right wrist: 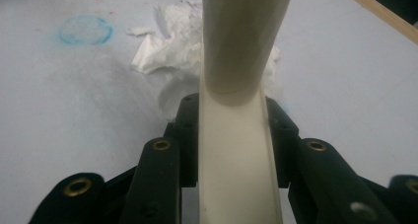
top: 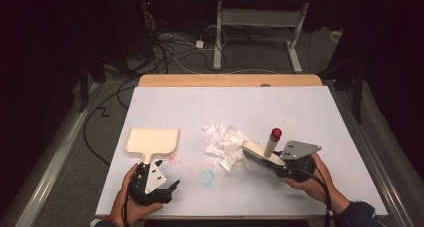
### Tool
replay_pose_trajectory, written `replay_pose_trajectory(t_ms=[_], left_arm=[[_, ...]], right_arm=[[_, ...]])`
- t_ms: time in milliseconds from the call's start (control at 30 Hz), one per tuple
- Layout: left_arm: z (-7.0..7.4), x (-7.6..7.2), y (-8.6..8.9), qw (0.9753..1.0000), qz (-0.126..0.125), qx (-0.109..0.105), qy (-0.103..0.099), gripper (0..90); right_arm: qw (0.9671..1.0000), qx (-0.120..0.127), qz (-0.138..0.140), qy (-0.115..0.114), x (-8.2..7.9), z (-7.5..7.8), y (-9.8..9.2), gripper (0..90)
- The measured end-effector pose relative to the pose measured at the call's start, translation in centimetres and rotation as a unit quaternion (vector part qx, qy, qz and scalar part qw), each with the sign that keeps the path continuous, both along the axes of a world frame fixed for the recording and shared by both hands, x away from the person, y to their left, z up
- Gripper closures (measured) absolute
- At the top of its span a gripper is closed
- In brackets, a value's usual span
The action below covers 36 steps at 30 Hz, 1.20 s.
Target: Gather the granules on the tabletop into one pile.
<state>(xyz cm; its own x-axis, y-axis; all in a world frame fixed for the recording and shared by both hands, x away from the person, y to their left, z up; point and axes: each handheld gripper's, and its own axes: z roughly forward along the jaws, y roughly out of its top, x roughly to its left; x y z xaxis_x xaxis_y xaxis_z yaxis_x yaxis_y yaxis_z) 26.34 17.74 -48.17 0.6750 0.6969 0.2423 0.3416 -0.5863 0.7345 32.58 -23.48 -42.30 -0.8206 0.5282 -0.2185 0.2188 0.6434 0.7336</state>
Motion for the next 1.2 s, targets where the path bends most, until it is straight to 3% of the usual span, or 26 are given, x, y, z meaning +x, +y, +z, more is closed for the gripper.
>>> replay_pose_trajectory(t_ms=[233, 400, 500, 600, 633, 667, 700, 800, 1000, 1200], left_arm=[[0.0, -0.1, 0.2, 1.0, 0.001, 0.0, 0.0, 18.6], [0.1, -0.2, 0.3, 1.0, 0.005, 0.0, -0.001, 18.6], [0.1, -0.2, 0.2, 1.0, 0.006, 0.001, -0.002, 18.6], [0.1, -0.2, 0.2, 1.0, 0.007, -0.001, -0.002, 18.7], [0.2, -0.2, 0.3, 1.0, 0.007, -0.001, -0.003, 18.6], [0.2, -0.2, 0.3, 1.0, 0.007, -0.002, -0.004, 18.6], [0.2, -0.3, 0.4, 1.0, 0.008, -0.003, -0.005, 18.6], [0.3, -0.3, 0.6, 0.9999, 0.011, -0.007, -0.007, 18.6], [0.6, -0.3, 0.9, 0.9997, 0.014, -0.014, -0.016, 18.6], [0.5, -0.3, 0.9, 0.9998, 0.011, -0.013, -0.013, 18.6]], right_arm=[[0.9998, 0.016, 0.007, -0.009, 0.5, 1.1, 0.4, 68.0], [0.9985, 0.05, 0.006, -0.021, -0.1, 2.8, -0.5, 67.9], [0.9966, 0.076, 0.023, -0.02, -0.5, 3.6, -0.7, 67.9], [0.9938, 0.094, 0.059, -0.003, -1.1, 3.7, -0.2, 67.9], [0.993, 0.093, 0.074, 0.002, -1.3, 3.6, 0.0, 67.9], [0.9894, 0.088, 0.114, 0.022, -1.5, 3.3, 0.5, 67.9], [0.9894, 0.088, 0.114, 0.022, -1.5, 3.3, 0.5, 67.9], [0.9852, 0.073, 0.149, 0.041, -1.4, 2.3, 1.5, 67.9], [0.98, 0.066, 0.173, 0.073, -0.3, 0.9, 3.1, 68.0], [0.9795, 0.045, 0.18, 0.079, 0.9, -0.3, 5.0, 67.9]])
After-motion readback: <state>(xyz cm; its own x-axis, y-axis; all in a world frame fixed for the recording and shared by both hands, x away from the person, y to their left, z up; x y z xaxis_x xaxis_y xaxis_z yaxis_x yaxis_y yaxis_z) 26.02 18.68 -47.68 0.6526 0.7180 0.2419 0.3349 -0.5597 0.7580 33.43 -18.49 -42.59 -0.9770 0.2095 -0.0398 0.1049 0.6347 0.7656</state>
